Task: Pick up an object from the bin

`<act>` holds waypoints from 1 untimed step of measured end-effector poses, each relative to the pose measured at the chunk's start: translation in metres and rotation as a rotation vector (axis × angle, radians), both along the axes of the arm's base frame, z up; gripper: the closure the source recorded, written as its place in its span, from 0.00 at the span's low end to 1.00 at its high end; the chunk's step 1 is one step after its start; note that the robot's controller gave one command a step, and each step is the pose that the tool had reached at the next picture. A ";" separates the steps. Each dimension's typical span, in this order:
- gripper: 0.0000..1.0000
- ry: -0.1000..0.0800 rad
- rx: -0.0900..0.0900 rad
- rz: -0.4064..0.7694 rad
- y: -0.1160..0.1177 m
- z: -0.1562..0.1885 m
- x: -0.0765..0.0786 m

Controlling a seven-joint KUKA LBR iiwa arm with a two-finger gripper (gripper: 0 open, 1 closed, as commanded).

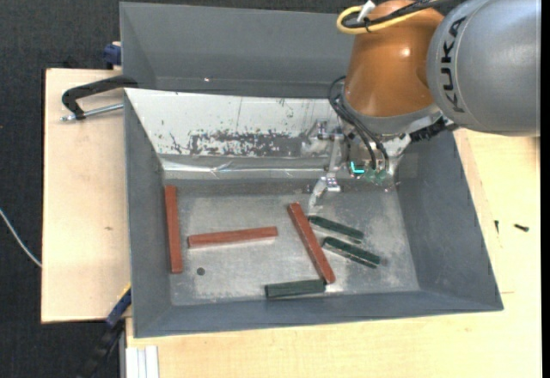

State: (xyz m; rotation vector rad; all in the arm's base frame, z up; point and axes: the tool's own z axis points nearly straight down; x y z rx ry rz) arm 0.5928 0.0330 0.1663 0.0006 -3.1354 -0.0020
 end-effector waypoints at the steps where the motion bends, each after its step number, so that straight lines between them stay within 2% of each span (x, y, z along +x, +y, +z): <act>1: 0.00 -0.008 0.000 0.000 0.000 0.005 0.002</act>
Offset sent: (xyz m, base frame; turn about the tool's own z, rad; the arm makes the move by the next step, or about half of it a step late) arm 0.0026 -0.0459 -0.0963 -0.0965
